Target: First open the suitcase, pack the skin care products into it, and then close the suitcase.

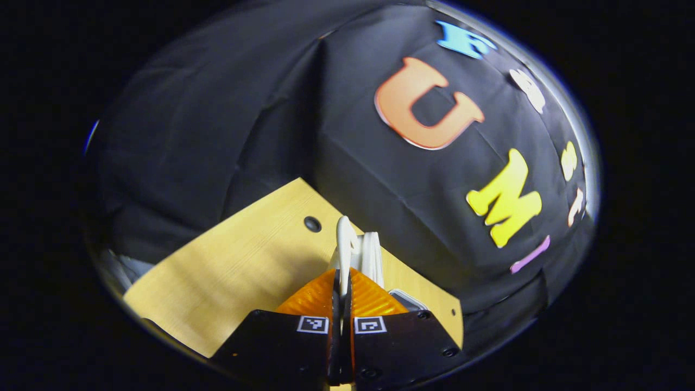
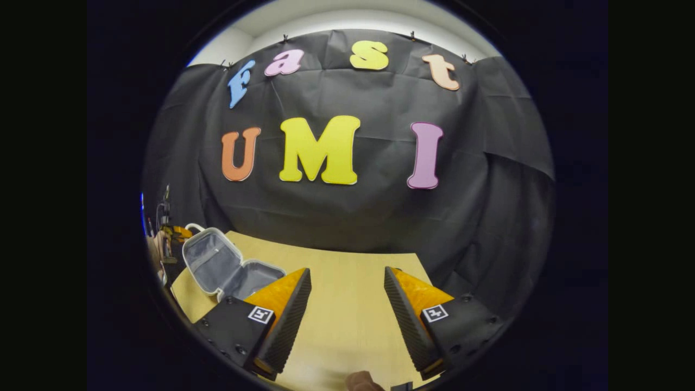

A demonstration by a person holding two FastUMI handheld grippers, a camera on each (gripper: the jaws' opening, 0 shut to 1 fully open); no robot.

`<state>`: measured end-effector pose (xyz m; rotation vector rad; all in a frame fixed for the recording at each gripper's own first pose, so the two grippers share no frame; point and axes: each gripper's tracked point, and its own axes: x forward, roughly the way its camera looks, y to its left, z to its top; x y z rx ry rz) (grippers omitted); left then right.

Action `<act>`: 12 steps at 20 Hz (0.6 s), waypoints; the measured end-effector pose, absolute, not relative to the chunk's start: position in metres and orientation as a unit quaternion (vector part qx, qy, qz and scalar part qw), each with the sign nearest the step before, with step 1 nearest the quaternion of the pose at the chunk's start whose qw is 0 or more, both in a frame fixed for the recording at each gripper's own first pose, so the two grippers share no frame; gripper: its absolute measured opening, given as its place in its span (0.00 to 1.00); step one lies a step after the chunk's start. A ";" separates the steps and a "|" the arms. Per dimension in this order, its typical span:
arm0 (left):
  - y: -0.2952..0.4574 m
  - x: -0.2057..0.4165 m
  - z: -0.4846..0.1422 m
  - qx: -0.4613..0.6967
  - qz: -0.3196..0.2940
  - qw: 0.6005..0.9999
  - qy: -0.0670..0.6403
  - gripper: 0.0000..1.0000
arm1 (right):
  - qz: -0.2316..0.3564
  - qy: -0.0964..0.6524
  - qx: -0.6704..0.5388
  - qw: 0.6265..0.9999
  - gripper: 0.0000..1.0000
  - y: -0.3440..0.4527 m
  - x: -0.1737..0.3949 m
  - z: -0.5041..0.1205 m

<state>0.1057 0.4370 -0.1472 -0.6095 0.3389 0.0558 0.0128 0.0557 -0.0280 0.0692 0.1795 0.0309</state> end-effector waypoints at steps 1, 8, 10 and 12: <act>0.427 0.105 -0.136 -0.269 0.026 0.949 0.161 0.04 | 0.022 0.092 0.034 0.995 0.81 0.056 0.016 -0.030; 0.327 0.101 -0.082 -0.120 -0.001 0.983 0.138 0.03 | 0.062 0.094 0.037 0.993 0.81 0.048 0.018 -0.037; 0.291 0.103 -0.081 -0.079 -0.014 0.987 0.141 0.03 | 0.068 0.094 0.040 0.992 0.81 0.043 0.017 -0.038; 0.258 0.108 -0.083 -0.047 -0.022 0.988 0.145 0.03 | 0.075 0.094 0.046 0.992 0.81 0.040 0.017 -0.039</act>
